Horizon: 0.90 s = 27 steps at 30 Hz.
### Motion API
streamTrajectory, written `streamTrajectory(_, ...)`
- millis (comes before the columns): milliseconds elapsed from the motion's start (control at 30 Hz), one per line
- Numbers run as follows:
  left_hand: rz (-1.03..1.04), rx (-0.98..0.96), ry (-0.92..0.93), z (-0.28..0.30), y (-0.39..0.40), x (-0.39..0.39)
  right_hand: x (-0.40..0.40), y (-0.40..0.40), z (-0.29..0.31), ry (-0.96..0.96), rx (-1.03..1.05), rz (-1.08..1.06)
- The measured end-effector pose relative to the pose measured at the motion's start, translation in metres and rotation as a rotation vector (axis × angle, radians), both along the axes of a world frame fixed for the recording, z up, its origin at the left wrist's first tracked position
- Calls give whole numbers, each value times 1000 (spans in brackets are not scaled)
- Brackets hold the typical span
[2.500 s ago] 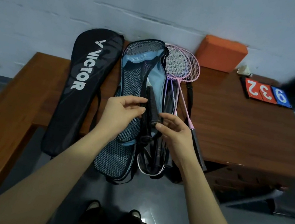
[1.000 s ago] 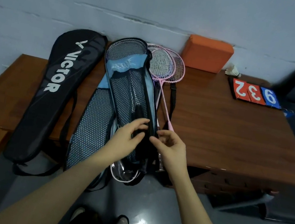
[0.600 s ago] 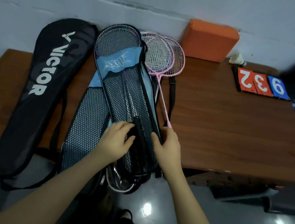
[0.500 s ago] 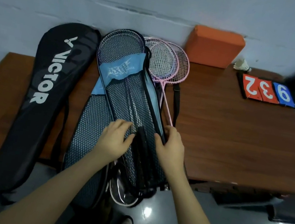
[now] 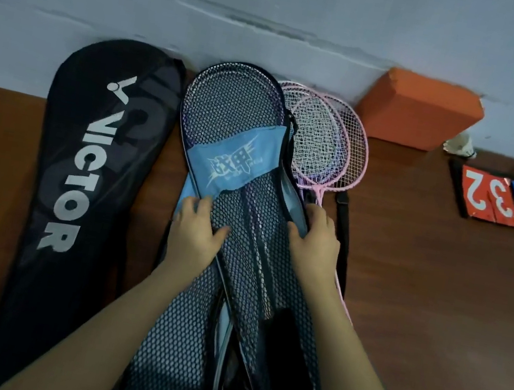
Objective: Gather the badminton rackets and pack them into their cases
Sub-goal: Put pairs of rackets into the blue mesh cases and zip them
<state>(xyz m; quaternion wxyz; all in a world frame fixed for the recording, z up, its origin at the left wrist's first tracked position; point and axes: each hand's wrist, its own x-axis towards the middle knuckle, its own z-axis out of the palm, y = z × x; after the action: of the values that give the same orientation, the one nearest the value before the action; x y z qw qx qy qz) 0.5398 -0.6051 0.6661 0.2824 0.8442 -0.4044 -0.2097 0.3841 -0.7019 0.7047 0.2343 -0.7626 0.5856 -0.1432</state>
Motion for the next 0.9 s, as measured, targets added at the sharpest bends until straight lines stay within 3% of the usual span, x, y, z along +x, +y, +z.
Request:
streamTrajectory(267, 114, -200, 170, -8, -12, 11, 19, -13, -7, -71, -55, 96)
streamTrajectory(433, 121, -313, 124, 6, 1, 8, 13, 0, 0, -131, -186, 177)
streamTrajectory(600, 21, -457, -55, 22, 31, -10, -6, 31, 1, -193, -269, 248)
streamTrajectory(900, -82, -25, -357, 3, 63, -17, -13, 50, 3, -194, -97, 238)
